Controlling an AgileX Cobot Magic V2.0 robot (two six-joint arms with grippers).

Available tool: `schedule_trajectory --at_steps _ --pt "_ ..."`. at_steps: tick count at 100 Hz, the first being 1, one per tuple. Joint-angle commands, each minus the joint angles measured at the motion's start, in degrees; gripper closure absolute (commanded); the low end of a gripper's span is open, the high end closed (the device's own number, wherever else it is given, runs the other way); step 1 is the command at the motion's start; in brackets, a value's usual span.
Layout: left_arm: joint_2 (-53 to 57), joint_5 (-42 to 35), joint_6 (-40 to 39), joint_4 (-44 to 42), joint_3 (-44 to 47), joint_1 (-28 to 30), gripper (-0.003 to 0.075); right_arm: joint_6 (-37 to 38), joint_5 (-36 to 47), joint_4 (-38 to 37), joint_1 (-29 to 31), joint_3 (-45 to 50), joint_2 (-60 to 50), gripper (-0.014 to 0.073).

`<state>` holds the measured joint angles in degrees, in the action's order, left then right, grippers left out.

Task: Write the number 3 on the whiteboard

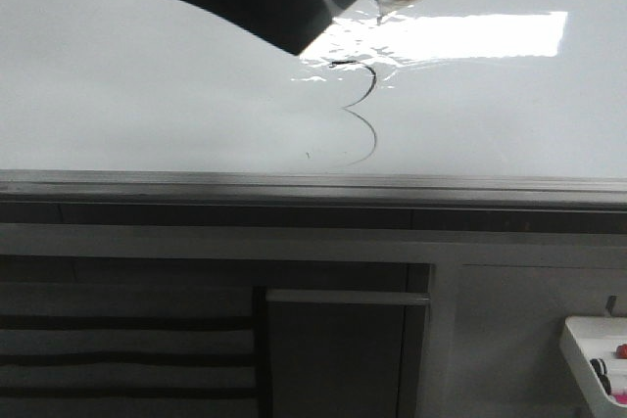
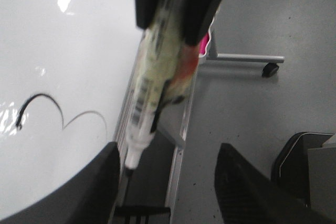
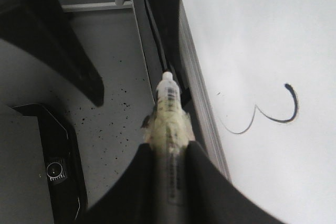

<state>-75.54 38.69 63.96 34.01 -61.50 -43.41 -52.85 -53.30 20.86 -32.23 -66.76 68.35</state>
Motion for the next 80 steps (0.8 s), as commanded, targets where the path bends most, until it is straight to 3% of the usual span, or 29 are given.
schedule_trajectory --at_steps 1,40,47,66,80 --pt "-0.17 -2.87 3.18 4.98 -2.86 -0.28 0.0352 -0.79 3.18 1.13 -0.13 -1.98 -1.54 0.0594" --pt "-4.91 -2.95 4.73 4.98 -5.66 -0.28 0.0358 -5.05 2.88 1.13 -0.13 -1.98 -1.54 0.0594" --pt "-4.91 -2.95 4.73 4.98 -5.66 -0.28 0.0405 -5.05 3.02 1.13 -0.13 -1.98 -1.54 0.0594" --pt "-4.91 -3.09 4.73 4.98 -5.66 -0.28 0.0623 -5.05 2.53 1.41 -0.13 -1.98 -1.54 0.0594" --pt "-4.91 -3.09 4.73 4.98 -5.66 -0.28 0.0729 -5.05 2.44 1.85 -0.13 -1.98 -1.54 0.0594"
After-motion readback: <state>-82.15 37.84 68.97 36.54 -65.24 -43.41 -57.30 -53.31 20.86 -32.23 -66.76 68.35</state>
